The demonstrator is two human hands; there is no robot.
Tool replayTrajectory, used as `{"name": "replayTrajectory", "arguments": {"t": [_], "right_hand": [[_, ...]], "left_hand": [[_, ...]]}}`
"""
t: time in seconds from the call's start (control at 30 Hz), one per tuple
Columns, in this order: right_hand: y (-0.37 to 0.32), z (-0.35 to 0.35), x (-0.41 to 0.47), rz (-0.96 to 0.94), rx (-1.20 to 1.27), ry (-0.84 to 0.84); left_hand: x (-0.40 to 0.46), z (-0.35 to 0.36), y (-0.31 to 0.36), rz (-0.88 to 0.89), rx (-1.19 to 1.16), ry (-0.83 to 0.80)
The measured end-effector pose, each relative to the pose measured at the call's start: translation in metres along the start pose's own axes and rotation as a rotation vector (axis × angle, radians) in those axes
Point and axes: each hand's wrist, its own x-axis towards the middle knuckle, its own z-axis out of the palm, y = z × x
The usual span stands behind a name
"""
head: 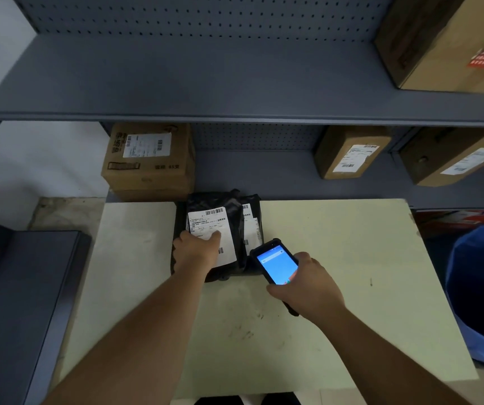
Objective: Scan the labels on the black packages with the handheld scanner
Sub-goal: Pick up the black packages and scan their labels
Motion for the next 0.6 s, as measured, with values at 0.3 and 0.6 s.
{"name": "replayTrajectory", "arguments": {"t": [0.3, 0.6], "right_hand": [[0.003, -0.009, 0.003, -0.041, -0.009, 0.000], [0.012, -0.013, 0.007, -0.019, 0.044, 0.008]], "left_hand": [[0.014, 0.014, 0.017, -0.147, 0.063, -0.054], [0.015, 0.027, 0.030, -0.129, -0.047, -0.044]]}}
